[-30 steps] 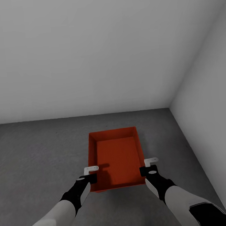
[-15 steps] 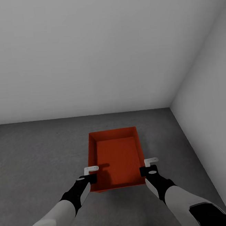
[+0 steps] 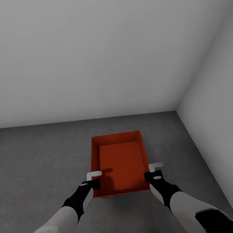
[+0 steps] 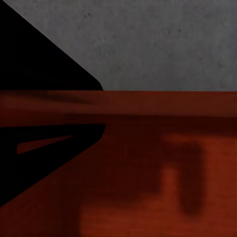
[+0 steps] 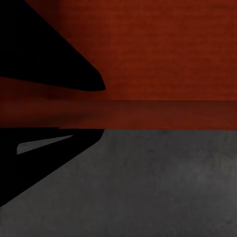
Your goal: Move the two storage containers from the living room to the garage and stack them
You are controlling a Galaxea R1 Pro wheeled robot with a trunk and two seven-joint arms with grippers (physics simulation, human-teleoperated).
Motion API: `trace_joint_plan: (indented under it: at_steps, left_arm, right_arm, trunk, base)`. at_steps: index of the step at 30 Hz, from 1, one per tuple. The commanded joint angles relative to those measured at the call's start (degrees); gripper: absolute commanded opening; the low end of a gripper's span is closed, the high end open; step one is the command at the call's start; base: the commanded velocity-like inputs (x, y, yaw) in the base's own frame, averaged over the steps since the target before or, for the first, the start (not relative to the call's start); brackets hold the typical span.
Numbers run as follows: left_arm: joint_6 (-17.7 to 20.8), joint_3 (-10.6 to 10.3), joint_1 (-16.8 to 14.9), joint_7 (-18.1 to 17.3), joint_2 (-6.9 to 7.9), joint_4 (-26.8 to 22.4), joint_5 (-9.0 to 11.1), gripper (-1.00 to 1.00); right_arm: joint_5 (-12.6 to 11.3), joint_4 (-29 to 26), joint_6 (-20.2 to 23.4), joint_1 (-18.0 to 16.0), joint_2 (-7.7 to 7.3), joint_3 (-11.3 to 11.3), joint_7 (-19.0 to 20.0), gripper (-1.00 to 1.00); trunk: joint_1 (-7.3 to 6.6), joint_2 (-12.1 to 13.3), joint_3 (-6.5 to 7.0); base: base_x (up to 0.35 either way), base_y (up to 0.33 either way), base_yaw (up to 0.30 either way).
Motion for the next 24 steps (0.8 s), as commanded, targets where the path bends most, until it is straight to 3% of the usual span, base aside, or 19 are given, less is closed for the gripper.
trace_joint_plan:
  at_steps: [1, 24]
  left_arm:
    - [-1.69, -0.57, -0.01, 0.32, 1.8, -0.28, -0.64, -1.0]
    - [-1.57, -0.48, -0.01, 0.32, 1.8, -0.3, -0.63, -1.0]
  right_arm:
    - [-0.51, 0.21, 0.32, -0.03, -0.39, 0.27, -0.23, -1.0]
    - [-0.51, 0.21, 0.32, -0.03, -0.39, 0.27, -0.22, -1.0]
  trunk:
    - [0.03, -0.1, -0.08]
    - [0.03, -0.1, -0.08]
  base:
    - [0.0, 0.027, 0.0]
    - [0.0, 0.002, 0.0]
